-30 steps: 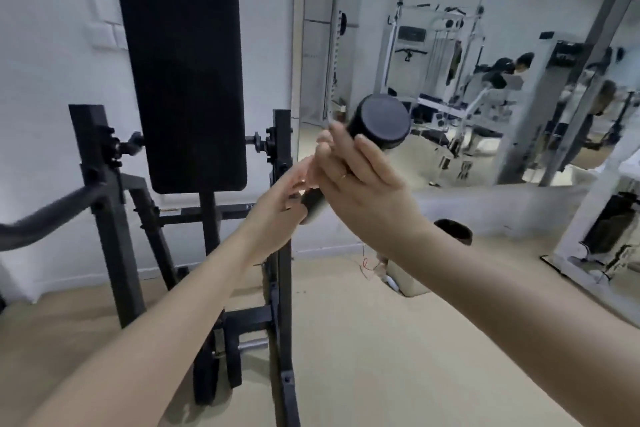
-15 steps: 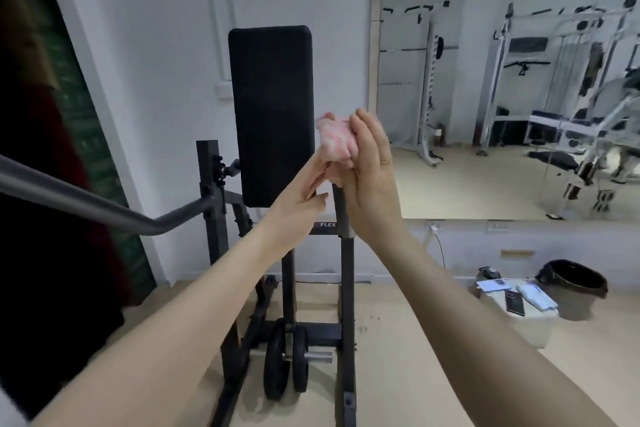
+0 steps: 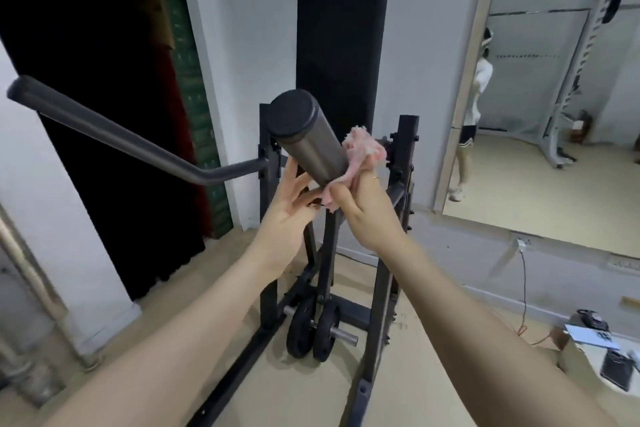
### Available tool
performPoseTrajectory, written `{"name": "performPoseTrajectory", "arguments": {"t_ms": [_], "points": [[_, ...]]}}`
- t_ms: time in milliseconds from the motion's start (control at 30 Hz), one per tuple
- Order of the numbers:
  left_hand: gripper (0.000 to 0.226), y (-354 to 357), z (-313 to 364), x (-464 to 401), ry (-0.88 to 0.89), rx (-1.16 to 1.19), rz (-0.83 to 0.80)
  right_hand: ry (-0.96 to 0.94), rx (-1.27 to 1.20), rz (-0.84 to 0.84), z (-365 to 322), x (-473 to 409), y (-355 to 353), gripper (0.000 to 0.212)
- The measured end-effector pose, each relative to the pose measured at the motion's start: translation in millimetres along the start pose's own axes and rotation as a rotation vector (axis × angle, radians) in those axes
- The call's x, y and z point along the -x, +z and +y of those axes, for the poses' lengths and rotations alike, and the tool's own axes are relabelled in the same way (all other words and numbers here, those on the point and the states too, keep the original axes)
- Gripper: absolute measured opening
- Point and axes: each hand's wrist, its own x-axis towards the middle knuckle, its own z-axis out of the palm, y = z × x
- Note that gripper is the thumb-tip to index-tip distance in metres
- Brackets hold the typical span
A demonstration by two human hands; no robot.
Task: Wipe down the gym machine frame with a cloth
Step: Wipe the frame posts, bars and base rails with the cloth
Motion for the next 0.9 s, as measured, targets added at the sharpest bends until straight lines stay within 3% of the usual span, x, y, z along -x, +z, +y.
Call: {"name": "performPoseTrajectory", "arguments": {"t_ms": [133, 200, 267, 367, 467, 533, 667, 800, 900], "points": [[0.034, 15.5, 15.8, -2.8, 0.022, 0.043, 0.200, -0.309, 0.033, -0.028, -27.0, -18.5, -13.6, 0.076], [0.031, 21.4, 23.1, -2.1, 0.003, 0.090, 0.337, -0.438, -0.011, 0.008, -46.1, -27.2, -7.6, 0.069], [0.037, 29.2, 29.6, -0.2, -0.022, 0.133, 0.431, -0.395, -0.011, 0.045, -50.7, -29.9, -0.3, 0.059], [0.040, 36.7, 37.9, 2.5, -0.039, 0.139, 0.408, -0.236, 0.126, 0.168, -15.7, -20.9, 5.3, 0.059], [0.043, 35.9, 41.9, 5.4, -0.091, 0.116, 0.388, -0.260, 0.147, 0.279, -4.3, -17.1, 5.4, 0.051], [0.046, 31.2, 43.8, 6.0, -0.113, 0.133, 0.387, -0.336, -0.074, 0.276, -33.5, -24.5, 9.5, 0.035], [0.056, 21.7, 46.4, 7.1, -0.137, 0.191, 0.398, -0.500, -0.058, 0.298, -59.9, -33.7, 22.2, 0.046], [0.054, 22.0, 42.2, 4.8, -0.199, 0.148, 0.352, -0.317, -0.032, 0.227, -2.3, -21.1, 16.0, 0.046], [0.042, 25.8, 44.3, 2.1, -0.202, 0.052, 0.311, -0.301, -0.041, 0.265, -11.9, -17.8, 19.1, 0.045]]}}
